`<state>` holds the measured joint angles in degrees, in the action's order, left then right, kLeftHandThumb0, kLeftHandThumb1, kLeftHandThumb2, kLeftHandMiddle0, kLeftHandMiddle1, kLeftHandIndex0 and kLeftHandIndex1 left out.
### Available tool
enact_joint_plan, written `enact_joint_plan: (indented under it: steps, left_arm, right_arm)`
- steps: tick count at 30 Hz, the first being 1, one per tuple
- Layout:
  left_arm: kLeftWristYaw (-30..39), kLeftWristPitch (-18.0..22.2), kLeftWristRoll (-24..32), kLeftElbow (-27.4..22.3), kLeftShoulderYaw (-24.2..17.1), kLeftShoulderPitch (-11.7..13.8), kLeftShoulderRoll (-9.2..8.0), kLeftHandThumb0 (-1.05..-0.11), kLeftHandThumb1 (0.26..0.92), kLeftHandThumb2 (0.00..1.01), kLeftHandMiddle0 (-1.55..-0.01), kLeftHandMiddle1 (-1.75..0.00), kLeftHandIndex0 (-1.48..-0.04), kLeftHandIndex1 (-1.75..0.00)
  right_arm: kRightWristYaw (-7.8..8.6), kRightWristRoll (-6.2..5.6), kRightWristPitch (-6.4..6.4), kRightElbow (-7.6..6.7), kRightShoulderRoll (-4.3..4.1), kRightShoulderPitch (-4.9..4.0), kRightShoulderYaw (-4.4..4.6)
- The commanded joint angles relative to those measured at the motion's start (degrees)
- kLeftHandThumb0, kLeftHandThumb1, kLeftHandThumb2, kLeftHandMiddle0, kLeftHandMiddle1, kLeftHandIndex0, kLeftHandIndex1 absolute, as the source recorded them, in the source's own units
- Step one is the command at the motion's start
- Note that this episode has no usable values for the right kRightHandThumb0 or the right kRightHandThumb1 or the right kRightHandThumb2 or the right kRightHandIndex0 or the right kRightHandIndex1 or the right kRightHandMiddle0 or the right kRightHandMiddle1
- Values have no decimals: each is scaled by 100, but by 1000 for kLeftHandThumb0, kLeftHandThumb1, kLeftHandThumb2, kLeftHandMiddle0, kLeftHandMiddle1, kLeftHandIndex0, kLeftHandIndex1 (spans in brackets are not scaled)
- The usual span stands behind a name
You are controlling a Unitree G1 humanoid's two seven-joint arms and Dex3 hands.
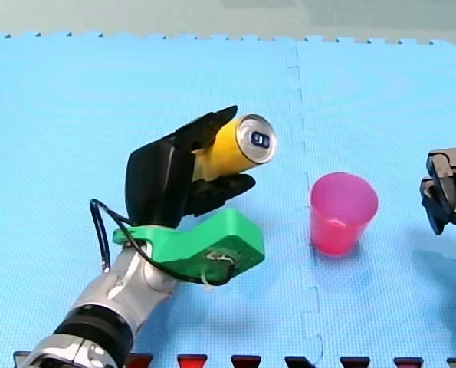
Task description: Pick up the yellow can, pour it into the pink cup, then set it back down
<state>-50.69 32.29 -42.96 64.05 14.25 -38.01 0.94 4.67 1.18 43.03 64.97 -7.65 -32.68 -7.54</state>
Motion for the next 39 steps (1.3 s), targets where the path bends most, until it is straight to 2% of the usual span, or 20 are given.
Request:
enact_joint_plan:
  steps: [1, 6, 15, 25, 29, 34, 37, 38, 39]
  left_arm:
    - [-792, -91, -505, 67, 566, -701, -153, -459, 794, 4, -1363, -37, -1234, -8]
    - [-923, -118, -537, 215, 711, -910, -122, -449, 799, 3, -1367, -33, -1234, -4]
    - [-776, -166, -385, 286, 1075, -1168, -122, -446, 804, 2, -1332, -7, -1170, 0]
    - [-715, -424, -416, 226, 1415, -1381, -150, -459, 815, 4, -1325, -1, -1172, -1]
    - [-822, -656, -568, 181, 1624, -1462, -186, -463, 821, 4, -1321, 0, -1171, -1]
    - [-1205, -1148, -1044, 176, 2048, -1607, -319, -459, 827, 4, -1356, -17, -1152, -2]
    - [-1368, -1346, -1191, 195, 2209, -1646, -352, -451, 830, 4, -1448, -66, -1164, -7]
    - [-1402, -1405, -1232, 212, 2259, -1661, -361, -439, 831, 2, -1403, -258, -1176, -5]
    - [-1427, -1456, -1267, 231, 2307, -1676, -370, -425, 832, 1, -1184, -802, -1190, -6]
  right_arm:
    - [-120, 2, -144, 38, -31, -83, -5]
    - [-140, 16, -149, 39, -16, -79, 6]
    - [-134, -13, -141, 44, 18, -72, 4]
    - [-267, 24, -121, 47, 83, -72, 35]
    - [-281, 9, -134, 22, 106, -63, 31]
    - [-267, -7, -131, -9, 120, -48, 27]
    - [-256, -18, -137, -36, 123, -38, 25]
    - [-250, -24, -138, -43, 125, -36, 23]
    - [-240, -33, -139, -48, 127, -33, 18]
